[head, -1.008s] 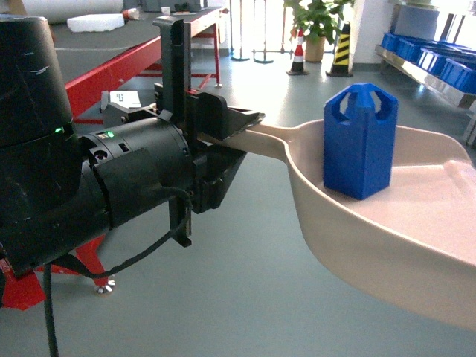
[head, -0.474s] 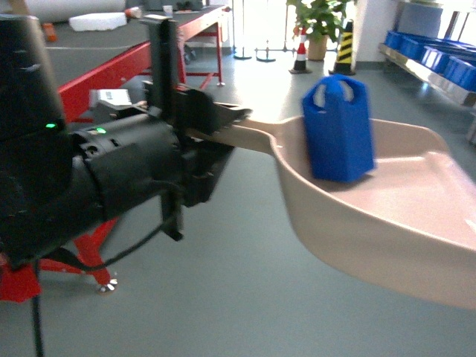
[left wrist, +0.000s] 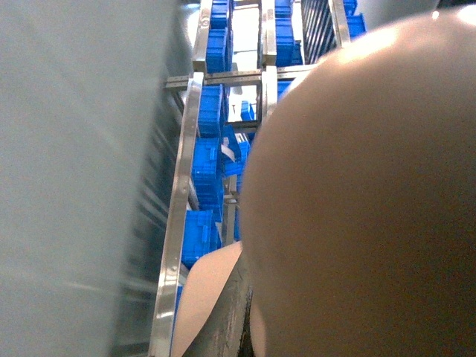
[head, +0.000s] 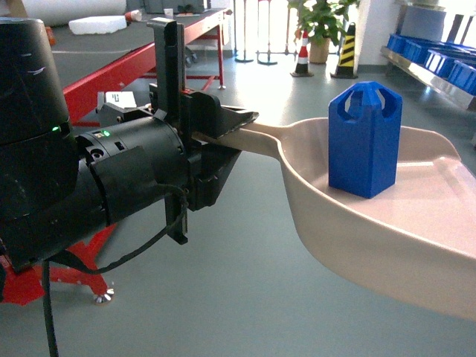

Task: Place part in tray to right shelf

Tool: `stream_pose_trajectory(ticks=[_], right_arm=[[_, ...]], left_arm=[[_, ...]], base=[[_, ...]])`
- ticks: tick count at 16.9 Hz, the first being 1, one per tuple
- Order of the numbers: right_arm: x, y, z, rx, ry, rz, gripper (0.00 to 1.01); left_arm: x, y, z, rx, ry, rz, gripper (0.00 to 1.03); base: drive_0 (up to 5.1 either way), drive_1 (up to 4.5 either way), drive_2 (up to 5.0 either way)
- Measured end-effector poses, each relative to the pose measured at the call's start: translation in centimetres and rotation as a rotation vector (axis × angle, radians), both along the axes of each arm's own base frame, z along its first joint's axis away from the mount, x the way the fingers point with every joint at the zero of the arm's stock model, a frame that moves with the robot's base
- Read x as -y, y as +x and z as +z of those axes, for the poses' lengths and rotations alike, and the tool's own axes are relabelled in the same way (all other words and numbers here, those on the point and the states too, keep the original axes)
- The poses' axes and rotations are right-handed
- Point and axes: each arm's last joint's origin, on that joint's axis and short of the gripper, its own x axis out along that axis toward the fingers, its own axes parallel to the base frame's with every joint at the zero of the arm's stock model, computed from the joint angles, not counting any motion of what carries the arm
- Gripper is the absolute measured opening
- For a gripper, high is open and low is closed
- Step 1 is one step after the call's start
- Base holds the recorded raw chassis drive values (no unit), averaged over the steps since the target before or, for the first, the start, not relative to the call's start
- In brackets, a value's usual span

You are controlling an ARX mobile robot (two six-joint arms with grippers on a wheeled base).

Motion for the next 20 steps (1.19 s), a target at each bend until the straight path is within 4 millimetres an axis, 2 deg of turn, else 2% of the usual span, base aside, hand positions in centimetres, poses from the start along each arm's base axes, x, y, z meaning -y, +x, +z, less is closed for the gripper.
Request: stream_pose_trajectory(ticks=[20], right_arm=[[-0.01, 0.02, -0.01, -0.001, -0.001, 0.000, 0.98]], left_arm=[[-0.07, 0.03, -0.01, 0.000, 0.001, 0.006, 0.16]], base=[[0.0, 4.34, -4.3]])
